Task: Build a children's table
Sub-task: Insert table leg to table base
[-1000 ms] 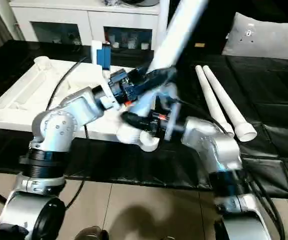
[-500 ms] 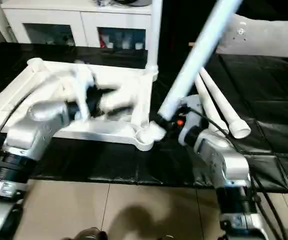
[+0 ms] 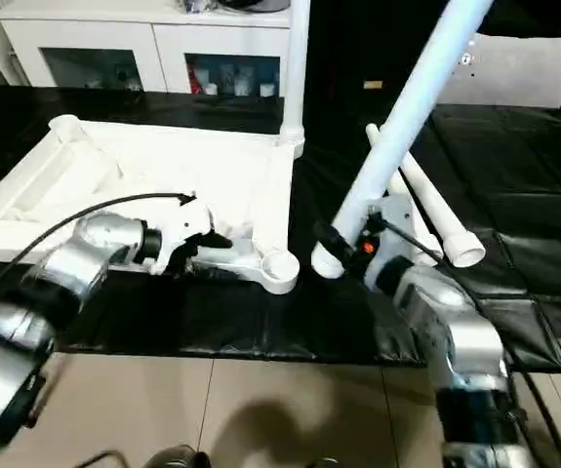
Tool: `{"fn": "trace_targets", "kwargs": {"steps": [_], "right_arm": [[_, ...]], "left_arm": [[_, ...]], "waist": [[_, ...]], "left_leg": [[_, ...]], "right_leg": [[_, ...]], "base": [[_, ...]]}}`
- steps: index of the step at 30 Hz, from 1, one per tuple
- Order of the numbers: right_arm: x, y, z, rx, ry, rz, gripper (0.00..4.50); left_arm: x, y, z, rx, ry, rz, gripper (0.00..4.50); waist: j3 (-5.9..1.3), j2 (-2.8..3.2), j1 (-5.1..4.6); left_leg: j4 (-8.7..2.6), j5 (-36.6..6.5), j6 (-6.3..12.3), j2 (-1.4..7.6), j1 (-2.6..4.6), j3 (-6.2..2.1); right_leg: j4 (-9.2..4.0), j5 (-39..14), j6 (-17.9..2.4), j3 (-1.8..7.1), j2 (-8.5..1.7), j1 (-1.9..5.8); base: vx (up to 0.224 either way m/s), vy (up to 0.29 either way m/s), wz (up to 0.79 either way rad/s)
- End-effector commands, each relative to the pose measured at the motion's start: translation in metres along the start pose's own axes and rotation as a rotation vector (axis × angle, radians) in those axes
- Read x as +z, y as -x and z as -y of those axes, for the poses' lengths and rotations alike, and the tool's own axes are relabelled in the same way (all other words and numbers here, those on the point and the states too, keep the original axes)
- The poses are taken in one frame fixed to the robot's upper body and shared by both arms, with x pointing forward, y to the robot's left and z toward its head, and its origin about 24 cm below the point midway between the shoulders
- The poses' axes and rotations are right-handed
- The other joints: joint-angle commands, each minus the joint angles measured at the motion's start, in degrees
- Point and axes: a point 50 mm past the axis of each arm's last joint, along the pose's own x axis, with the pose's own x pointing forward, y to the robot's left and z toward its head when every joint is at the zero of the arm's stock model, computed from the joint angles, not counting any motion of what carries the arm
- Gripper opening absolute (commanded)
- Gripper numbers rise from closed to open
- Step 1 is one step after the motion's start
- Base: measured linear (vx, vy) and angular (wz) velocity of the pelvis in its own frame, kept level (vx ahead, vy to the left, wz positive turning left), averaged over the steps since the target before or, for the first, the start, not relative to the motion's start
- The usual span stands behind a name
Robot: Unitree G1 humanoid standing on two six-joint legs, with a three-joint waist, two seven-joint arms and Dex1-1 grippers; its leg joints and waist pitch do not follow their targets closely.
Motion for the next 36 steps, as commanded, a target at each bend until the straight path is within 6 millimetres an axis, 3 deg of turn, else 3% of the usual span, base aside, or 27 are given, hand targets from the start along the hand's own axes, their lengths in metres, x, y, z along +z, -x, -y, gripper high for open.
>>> {"fn": "trace_targets", "kwargs": {"steps": [1,3,5,8,11,13,18,25,36], "right_arm": [[0.012,0.005,0.000,0.007,-0.008,0.051,1.91],[0.012,0.005,-0.002,0.011,-0.008,0.052,1.91],[0.012,0.005,-0.003,0.018,0.000,0.048,1.91],[0.009,0.005,-0.004,0.031,-0.001,0.031,1.91],[0.008,0.006,-0.007,0.063,0.014,0.019,1.91],[0.009,0.006,-0.009,0.086,0.023,0.027,1.91],[0.008,0.004,-0.011,0.089,0.019,0.024,1.91],[0.008,0.000,-0.012,0.111,0.041,0.012,1.91],[0.009,-0.010,-0.016,0.150,0.069,-0.008,1.91]], "left_arm": [[0.003,-0.001,-0.002,-0.017,-0.009,-0.004,2.74],[0.003,-0.001,-0.003,-0.019,0.007,0.002,2.68],[0.003,-0.001,-0.004,-0.013,0.012,-0.001,2.34],[0.000,0.000,-0.005,-0.013,0.002,-0.028,2.21],[-0.001,0.001,-0.007,-0.018,0.009,-0.028,1.83],[-0.001,0.003,-0.007,-0.030,0.017,-0.030,1.68],[-0.004,0.005,-0.005,-0.077,0.044,-0.048,1.37],[-0.008,0.007,-0.004,-0.133,0.045,-0.107,0.63],[-0.012,-0.007,0.006,-0.174,0.072,-0.150,0.00]], "waist": [[-4.67,0.23,-0.13],[-4.66,0.21,-0.27],[-4.52,0.18,-0.43],[-4.23,0.05,-0.56],[-4.34,0.03,-0.52],[-4.38,0.47,-0.54],[-4.50,0.04,-0.48],[-4.38,0.35,-0.32],[-4.30,-0.05,-0.06]], "left_leg": [[-3.97,-13.04,-0.96,1.31,1.42,-0.51],[-3.91,-13.10,-0.79,1.28,1.46,-0.48],[-3.97,-13.42,-0.59,1.25,1.40,-0.46],[-4.14,-15.78,-0.83,1.18,1.94,-0.44],[-4.23,-15.06,-0.88,1.31,1.93,-0.52],[-4.33,-14.89,-0.82,1.46,1.97,-0.62],[-4.28,-13.83,-0.20,1.53,1.90,-0.47],[-4.44,-14.37,-0.41,1.61,1.96,-0.59],[-4.46,-14.06,0.05,1.66,1.91,-0.50]], "right_leg": [[-4.51,-9.94,-11.29,2.08,-3.97,3.48],[-4.51,-9.81,-11.82,2.08,-3.99,3.54],[-4.61,-10.48,-12.25,2.05,-3.99,3.59],[-5.48,-16.93,-11.06,2.08,-4.14,3.55],[-5.37,-16.06,-10.94,2.11,-4.07,3.62],[-5.26,-14.20,-11.59,2.07,-4.06,3.60],[-4.84,-9.91,-13.62,2.10,-4.16,3.74],[-5.02,-11.86,-13.11,2.09,-4.30,3.70],[-4.89,-10.96,-14.33,2.06,-4.49,3.81]], "base": [[0.000,0.000,0.00],[0.000,0.000,0.00],[0.000,0.000,0.00],[0.000,0.000,0.00],[0.000,0.000,0.00],[0.000,0.000,0.00],[0.000,0.000,0.00],[0.000,0.000,0.00],[0.000,0.000,0.00]]}}
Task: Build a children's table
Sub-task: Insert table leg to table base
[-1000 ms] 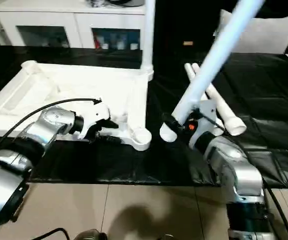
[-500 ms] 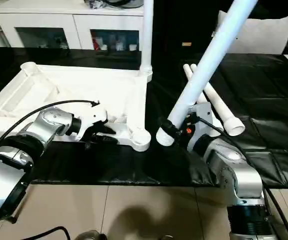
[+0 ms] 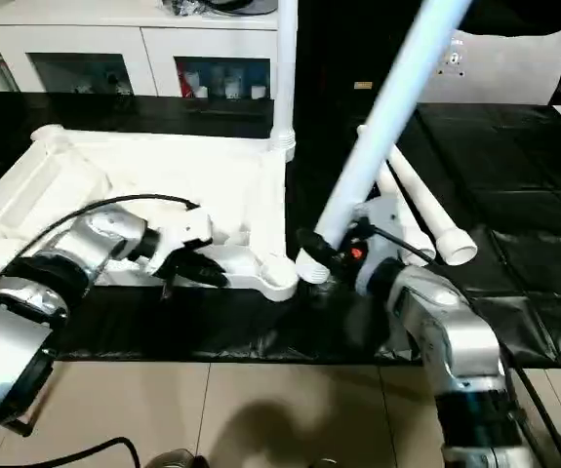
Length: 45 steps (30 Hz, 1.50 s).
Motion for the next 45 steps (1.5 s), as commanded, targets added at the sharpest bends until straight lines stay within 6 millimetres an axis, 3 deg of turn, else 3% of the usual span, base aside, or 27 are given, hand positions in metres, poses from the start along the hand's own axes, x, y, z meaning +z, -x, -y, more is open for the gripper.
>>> {"fn": "trace_targets", "kwargs": {"steps": [1,8,15,18,22,23,24,32,33,38,40,43,45], "right_arm": [[0.008,-0.005,-0.002,0.025,0.025,0.018,1.91],[0.017,-0.011,-0.001,0.068,0.007,0.028,1.91],[0.019,-0.014,0.003,0.097,0.036,-0.009,1.91],[0.020,-0.015,0.005,0.104,0.049,-0.020,1.91],[0.020,-0.016,0.007,0.107,0.058,-0.030,1.91],[0.019,-0.015,0.008,0.107,0.064,-0.035,1.91],[0.019,-0.015,0.008,0.107,0.065,-0.035,1.91],[0.019,-0.014,0.011,0.103,0.075,-0.038,1.91],[0.019,-0.014,0.011,0.102,0.076,-0.038,1.91],[0.021,-0.013,0.014,0.097,0.081,-0.033,1.91],[0.023,-0.013,0.015,0.092,0.086,-0.031,1.91],[0.024,-0.014,0.017,0.088,0.094,-0.034,1.91],[0.024,-0.014,0.017,0.088,0.095,-0.035,1.91]], "left_arm": [[-0.010,-0.008,0.004,0.028,0.046,-0.041,0.00],[0.000,-0.030,0.003,0.150,0.181,0.025,0.00],[0.009,-0.043,0.014,0.131,0.222,0.118,0.00],[0.009,-0.042,0.020,0.104,0.140,0.131,0.00],[0.004,-0.038,0.022,0.148,-0.005,0.117,0.00],[0.006,-0.037,0.020,0.150,0.039,0.155,0.44],[0.007,-0.036,0.020,0.150,0.048,0.162,0.55],[0.007,-0.037,0.018,0.179,0.072,0.219,1.01],[0.006,-0.038,0.018,0.166,0.077,0.215,1.01],[0.003,-0.040,0.019,0.146,0.100,0.211,1.01],[0.001,-0.041,0.019,0.151,0.094,0.196,0.65],[-0.006,-0.042,0.019,0.154,0.075,0.122,0.60],[-0.007,-0.042,0.019,0.151,0.066,0.105,0.30]], "waist": [[-4.28,-0.11,0.39],[-4.05,-0.35,0.42],[-4.45,-0.57,0.48],[-4.31,-0.81,0.41],[-4.23,-0.63,0.29],[-4.26,-0.62,0.28],[-4.24,-0.60,0.32],[-4.22,-0.52,0.27],[-4.19,-0.20,0.26],[-4.15,-0.34,0.19],[-4.12,-0.29,0.14],[-4.04,-0.31,0.11],[-3.96,-0.36,0.10]], "left_leg": [[-3.97,-14.12,0.01,1.69,1.26,-0.58],[-3.97,-15.07,0.39,1.67,1.36,-0.68],[-3.70,-12.25,1.67,1.61,1.02,-0.50],[-3.84,-12.40,1.91,1.65,0.94,-0.49],[-4.07,-13.71,1.27,1.70,0.96,-0.54],[-4.04,-13.85,1.13,1.69,1.05,-0.51],[-4.05,-13.86,1.04,1.70,1.06,-0.51],[-4.10,-14.36,0.87,1.62,1.03,-0.56],[-4.11,-14.61,0.80,1.63,1.08,-0.57],[-4.18,-15.20,0.59,1.67,1.16,-0.58],[-4.19,-15.76,0.53,1.60,1.19,-0.58],[-4.26,-16.34,0.41,1.68,1.25,-0.63],[-4.34,-16.70,0.38,1.71,1.27,-0.66]], "right_leg": [[-4.29,-11.34,-14.13,2.08,-4.55,3.22],[-4.74,-15.98,-13.25,1.96,-4.63,3.10],[-4.48,-11.97,-13.66,1.95,-4.43,3.12],[-4.67,-13.55,-12.74,1.94,-4.36,3.05],[-4.86,-15.19,-11.27,1.97,-4.25,2.87],[-4.85,-15.40,-11.22,1.97,-4.30,2.84],[-4.86,-15.80,-11.24,1.96,-4.37,2.79],[-4.97,-16.35,-10.95,1.94,-4.29,2.71],[-4.98,-16.52,-10.97,1.96,-4.28,2.63],[-5.10,-16.76,-10.94,1.98,-4.30,2.66],[-5.22,-17.74,-10.81,1.96,-4.26,2.64],[-5.34,-18.90,-10.47,1.99,-4.29,2.56],[-5.41,-19.60,-10.18,1.99,-4.32,2.54]], "base": [[0.000,0.000,0.00],[0.000,0.000,0.00],[0.000,0.000,0.00],[0.000,0.000,0.00],[0.000,0.000,0.00],[0.000,0.000,0.00],[0.000,0.000,0.00],[0.000,0.000,0.00],[0.000,0.000,0.00],[0.000,0.000,0.00],[0.000,0.000,0.00],[0.000,0.000,0.00],[0.000,0.000,0.00]]}}
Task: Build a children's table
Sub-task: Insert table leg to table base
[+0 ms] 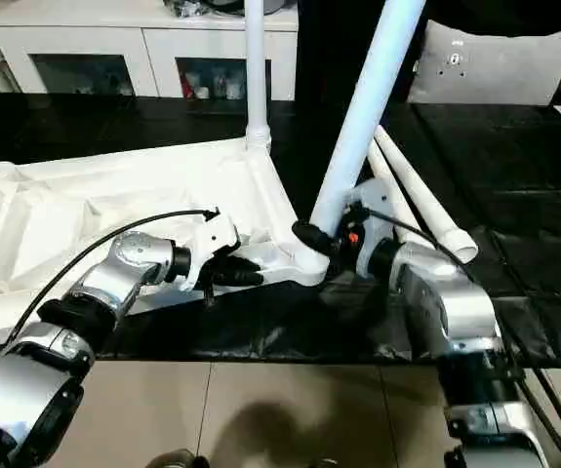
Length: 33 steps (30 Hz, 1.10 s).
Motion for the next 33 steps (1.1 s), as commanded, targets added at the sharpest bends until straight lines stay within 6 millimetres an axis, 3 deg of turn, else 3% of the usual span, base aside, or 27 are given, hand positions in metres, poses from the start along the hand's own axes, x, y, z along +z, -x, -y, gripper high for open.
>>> {"fn": "trace_targets", "kwargs": {"steps": [1,8,10,14,17,23,31,32,33], "right_arm": [[0.006,0.000,0.004,-0.004,0.033,0.001,1.91],[0.003,-0.005,0.005,0.036,0.037,-0.085,1.91],[0.001,-0.006,0.006,0.060,0.032,-0.118,1.91],[-0.001,-0.008,0.007,0.081,0.016,-0.148,1.91],[-0.004,-0.008,0.008,0.114,-0.008,-0.185,1.91],[-0.013,-0.010,0.005,0.204,-0.059,-0.222,1.91],[-0.013,-0.004,0.005,0.240,-0.041,-0.241,1.91],[-0.013,-0.003,0.006,0.231,-0.036,-0.241,1.91],[-0.014,-0.003,0.007,0.223,-0.034,-0.239,1.91]], "left_arm": [[-0.016,0.000,0.002,0.001,0.021,-0.092,0.22],[-0.009,0.003,0.002,-0.053,-0.018,-0.064,0.01],[-0.004,0.005,0.005,-0.114,-0.056,-0.035,0.01],[-0.004,0.008,0.009,-0.168,-0.099,-0.055,0.00],[-0.004,0.009,0.010,-0.189,-0.135,-0.072,0.00],[0.002,0.011,0.009,-0.184,-0.184,-0.069,0.00],[0.000,0.012,0.003,-0.118,-0.174,-0.080,0.00],[0.000,0.013,0.004,-0.125,-0.173,-0.075,0.00],[0.000,0.013,0.005,-0.134,-0.174,-0.070,0.00]], "waist": [[-3.91,-0.54,0.10],[-3.92,-0.76,0.06],[-4.06,-1.01,0.19],[-4.30,-0.79,0.43],[-4.31,-1.03,0.71],[-4.03,-1.23,1.27],[-4.01,-1.35,1.54],[-4.01,-0.99,1.57],[-3.99,-1.11,1.50]], "left_leg": [[-4.25,-16.71,0.38,1.71,1.19,-0.66],[-4.15,-16.23,0.62,1.63,1.14,-0.65],[-4.07,-14.57,1.07,1.77,1.01,-0.56],[-3.92,-12.51,1.66,2.02,0.99,-0.41],[-3.88,-11.83,1.96,2.11,0.97,-0.28],[-4.08,-14.17,0.99,2.19,1.18,-0.29],[-4.09,-13.94,0.86,2.13,1.13,-0.30],[-4.10,-14.19,0.72,2.13,1.17,-0.35],[-4.14,-14.42,0.65,2.15,1.14,-0.33]], "right_leg": [[-5.34,-19.73,-10.16,2.03,-4.33,2.49],[-5.38,-20.73,-10.42,1.96,-4.44,2.51],[-4.95,-18.11,-11.11,2.03,-4.43,2.61],[-4.41,-13.29,-12.55,2.03,-4.33,2.56],[-4.06,-11.49,-13.39,2.00,-4.36,2.63],[-4.57,-16.07,-12.09,2.07,-4.63,2.49],[-4.59,-16.29,-11.64,2.07,-4.55,2.48],[-4.60,-16.64,-11.61,2.08,-4.57,2.44],[-4.72,-16.97,-11.50,2.08,-4.59,2.43]], "base": [[0.000,0.000,0.00],[0.000,0.000,0.00],[0.000,0.000,0.00],[0.000,0.000,0.00],[0.000,0.000,0.00],[0.000,0.000,0.00],[0.000,0.000,0.00],[0.000,0.000,0.00],[0.000,0.000,0.00]]}}
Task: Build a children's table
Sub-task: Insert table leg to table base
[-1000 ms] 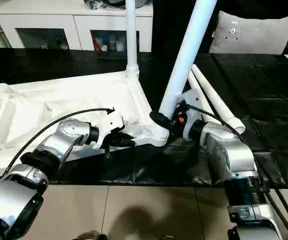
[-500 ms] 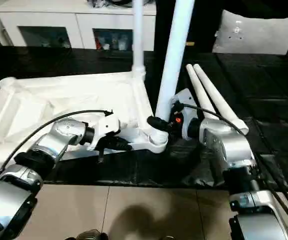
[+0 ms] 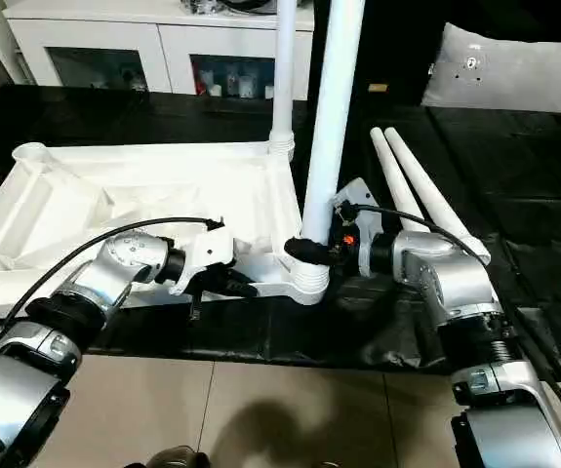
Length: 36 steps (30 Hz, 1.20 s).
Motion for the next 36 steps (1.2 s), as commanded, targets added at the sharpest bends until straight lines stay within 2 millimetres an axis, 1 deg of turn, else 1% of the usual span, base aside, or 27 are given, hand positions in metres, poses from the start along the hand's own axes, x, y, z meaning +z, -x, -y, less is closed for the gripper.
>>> {"fn": "trace_targets", "kwargs": {"steps": [1,3,5,6,8,9,11,12,13,14,15,16,17,18,19,20,21,22,23,24,26,27,28,29,34,35,36], "right_arm": [[-0.010,0.001,0.001,-0.009,-0.014,-0.034,1.91],[-0.012,-0.001,0.002,-0.017,-0.025,-0.019,1.91],[-0.014,-0.002,0.003,-0.023,-0.045,0.003,1.91],[-0.014,-0.002,0.003,-0.023,-0.045,0.003,1.91],[-0.018,-0.003,0.003,-0.034,-0.108,0.060,1.91],[-0.024,-0.002,0.003,-0.041,-0.157,0.102,1.91],[-0.027,-0.001,0.003,-0.041,-0.187,0.129,1.90],[-0.034,0.000,0.002,-0.050,-0.226,0.162,1.90],[-0.039,0.001,0.001,-0.050,-0.247,0.182,1.89],[-0.039,0.001,0.001,-0.050,-0.247,0.182,1.89],[-0.048,0.003,-0.003,-0.050,-0.278,0.215,1.89],[-0.052,0.004,-0.004,-0.052,-0.291,0.228,1.89],[-0.060,0.006,-0.008,-0.060,-0.312,0.248,1.89],[-0.060,0.006,-0.008,-0.060,-0.312,0.248,1.89],[-0.066,0.007,-0.011,-0.065,-0.316,0.263,1.89],[-0.066,0.007,-0.011,-0.065,-0.316,0.263,1.89],[-0.068,0.009,-0.013,-0.084,-0.305,0.271,1.89],[-0.070,0.010,-0.014,-0.102,-0.287,0.276,1.89],[-0.070,0.011,-0.014,-0.107,-0.282,0.276,1.89],[-0.072,0.012,-0.016,-0.130,-0.223,0.258,1.89],[-0.074,0.013,-0.016,-0.164,-0.154,0.218,1.89],[-0.073,0.013,-0.016,-0.175,-0.130,0.212,1.89],[-0.073,0.013,-0.016,-0.181,-0.119,0.212,1.89],[-0.071,0.013,-0.015,-0.190,-0.101,0.212,1.89],[-0.066,0.009,-0.013,-0.198,-0.096,0.232,1.89],[-0.067,0.007,-0.012,-0.196,-0.090,0.214,1.89],[-0.068,0.005,-0.012,-0.179,-0.079,0.181,1.89]], "left_arm": [[-0.001,0.002,0.000,-0.017,-0.028,-0.032,0.00],[0.000,0.001,0.001,-0.020,-0.028,-0.024,0.00],[0.001,0.000,0.001,-0.019,-0.026,-0.016,0.00],[0.001,0.000,0.001,-0.019,-0.026,-0.016,0.00],[0.002,-0.001,0.001,-0.005,-0.018,-0.006,0.00],[0.002,-0.002,0.000,0.005,-0.007,0.004,0.00],[0.002,-0.002,0.000,0.011,-0.001,0.008,0.00],[0.002,-0.002,0.000,0.018,0.004,0.012,0.00],[0.002,-0.002,0.000,0.025,0.012,0.020,0.00],[0.002,-0.002,0.000,0.025,0.012,0.020,0.00],[0.002,-0.003,0.000,0.032,0.026,0.034,0.00],[0.002,-0.003,0.000,0.034,0.032,0.040,0.00],[0.002,-0.003,0.000,0.036,0.037,0.045,0.00],[0.002,-0.003,0.000,0.036,0.037,0.045,0.00],[0.002,-0.004,0.000,0.035,0.037,0.046,0.00],[0.002,-0.004,0.000,0.035,0.037,0.046,0.00],[0.002,-0.004,0.001,0.035,0.038,0.046,0.00],[0.002,-0.004,0.001,0.035,0.039,0.046,0.00],[0.002,-0.004,0.001,0.035,0.040,0.046,0.00],[0.001,-0.004,0.001,0.036,0.041,0.045,0.00],[0.000,-0.004,0.001,0.036,0.041,0.041,0.00],[0.000,-0.004,0.002,0.035,0.040,0.039,0.00],[0.000,-0.004,0.002,0.034,0.039,0.037,0.00],[-0.001,-0.005,0.002,0.031,0.038,0.034,0.00],[-0.001,-0.006,0.004,0.025,0.035,0.033,0.00],[0.000,-0.007,0.004,0.020,0.032,0.031,0.00],[-0.001,-0.007,0.004,0.017,0.027,0.026,0.00]], "waist": [[-4.13,-0.63,-0.02],[-4.21,-0.36,0.00],[-4.25,-0.48,-0.06],[-4.25,-0.48,-0.06],[-4.19,-0.39,-0.02],[-4.19,-0.17,0.05],[-4.21,-0.28,0.15],[-4.21,-0.18,0.16],[-4.17,-0.02,0.16],[-4.17,-0.02,0.16],[-4.18,0.01,0.23],[-4.03,-0.02,0.23],[-4.12,0.01,0.30],[-4.12,0.01,0.30],[-4.06,0.28,0.36],[-4.05,0.24,0.36],[-4.06,0.81,0.35],[-3.98,0.70,0.17],[-3.98,0.70,0.17],[-3.98,1.09,0.15],[-4.08,0.97,0.02],[-4.04,1.33,-0.07],[-4.04,1.24,-0.19],[-4.02,1.47,-0.31],[-4.05,1.41,-0.51],[-4.05,1.29,-0.55],[-4.04,1.36,-0.56]], "left_leg": [[-4.10,-14.68,0.42,2.11,1.30,-0.45],[-4.04,-14.43,0.38,2.13,1.29,-0.46],[-4.01,-14.16,0.49,2.13,1.19,-0.43],[-4.01,-14.16,0.49,2.13,1.19,-0.43],[-4.07,-14.60,0.51,2.10,1.25,-0.42],[-4.07,-14.98,0.41,2.10,1.30,-0.44],[-4.14,-15.61,0.38,2.18,1.35,-0.48],[-4.20,-15.44,0.39,2.16,1.26,-0.51],[-4.24,-16.11,0.37,2.21,1.34,-0.47],[-4.24,-16.11,0.37,2.21,1.34,-0.47],[-4.29,-16.20,0.39,2.18,1.30,-0.52],[-4.34,-17.01,0.47,2.19,1.36,-0.52],[-4.36,-17.13,0.39,2.18,1.37,-0.57],[-4.36,-17.13,0.39,2.18,1.37,-0.57],[-4.56,-18.11,0.20,2.27,1.45,-0.70],[-4.60,-18.22,0.22,2.24,1.43,-0.71],[-4.63,-18.37,0.08,2.20,1.39,-0.80],[-4.63,-19.08,-0.03,2.17,1.47,-0.74],[-4.63,-19.08,-0.03,2.17,1.47,-0.74],[-4.76,-20.00,-0.35,2.22,1.55,-0.86],[-4.79,-19.56,-0.45,2.08,1.38,-0.91],[-4.79,-19.62,-0.41,2.00,1.44,-0.91],[-4.79,-19.81,-0.37,2.00,1.48,-0.86],[-4.85,-20.73,-0.46,2.02,1.53,-0.93],[-4.99,-21.71,-0.40,2.11,1.61,-0.97],[-4.97,-21.79,-0.30,2.06,1.56,-0.92],[-4.92,-21.62,-0.41,2.05,1.61,-0.94]], "right_leg": [[-4.73,-17.37,-11.45,2.07,-4.54,2.48],[-4.66,-16.50,-11.76,2.12,-4.57,2.44],[-4.49,-14.65,-12.43,2.08,-4.49,2.51],[-4.49,-14.65,-12.43,2.08,-4.49,2.51],[-4.59,-15.20,-12.48,2.08,-4.53,2.50],[-4.65,-15.71,-12.45,2.08,-4.56,2.46],[-4.73,-16.18,-12.43,2.02,-4.57,2.50],[-4.69,-15.80,-12.41,2.00,-4.54,2.60],[-4.84,-16.15,-12.38,2.01,-4.57,2.45],[-4.84,-16.15,-12.38,2.01,-4.57,2.45],[-4.82,-16.18,-12.41,2.00,-4.62,2.58],[-5.00,-17.33,-12.19,1.99,-4.64,2.44],[-4.98,-17.78,-12.12,1.96,-4.69,2.48],[-4.98,-17.78,-12.12,1.96,-4.69,2.48],[-5.18,-18.22,-11.67,1.98,-4.62,2.41],[-5.18,-18.37,-11.64,1.98,-4.62,2.40],[-5.13,-19.09,-11.50,1.96,-4.69,2.38],[-5.47,-20.08,-11.09,2.00,-4.68,2.23],[-5.47,-20.08,-11.09,2.00,-4.68,2.23],[-5.69,-21.48,-10.46,2.01,-4.73,2.11],[-5.54,-20.54,-10.28,2.04,-4.65,2.25],[-5.57,-20.88,-10.25,2.05,-4.61,2.20],[-5.67,-21.29,-10.11,2.06,-4.60,2.18],[-5.79,-22.35,-9.97,2.04,-4.58,2.11],[-5.70,-20.83,-10.58,2.02,-4.42,2.08],[-5.70,-20.78,-10.73,2.04,-4.50,2.12],[-5.70,-21.27,-10.87,2.02,-4.56,2.04]], "base": [[0.000,0.000,0.00],[0.000,0.000,0.00],[0.000,0.000,0.00],[0.000,0.000,0.00],[0.000,0.000,0.00],[0.000,0.000,0.00],[0.000,0.000,0.00],[0.000,0.000,0.00],[0.000,0.000,0.00],[0.000,0.000,0.00],[0.000,0.000,0.00],[0.000,0.000,0.00],[0.000,0.000,0.00],[0.000,0.000,0.00],[0.000,0.000,0.00],[0.000,0.000,0.00],[0.000,0.000,0.00],[0.000,0.000,0.00],[0.000,0.000,0.00],[0.000,0.000,0.00],[0.000,0.000,0.00],[0.000,0.000,0.00],[0.000,0.000,0.00],[0.000,0.000,0.00],[0.000,0.000,0.00],[0.000,0.000,0.00],[0.000,0.000,0.00]]}}
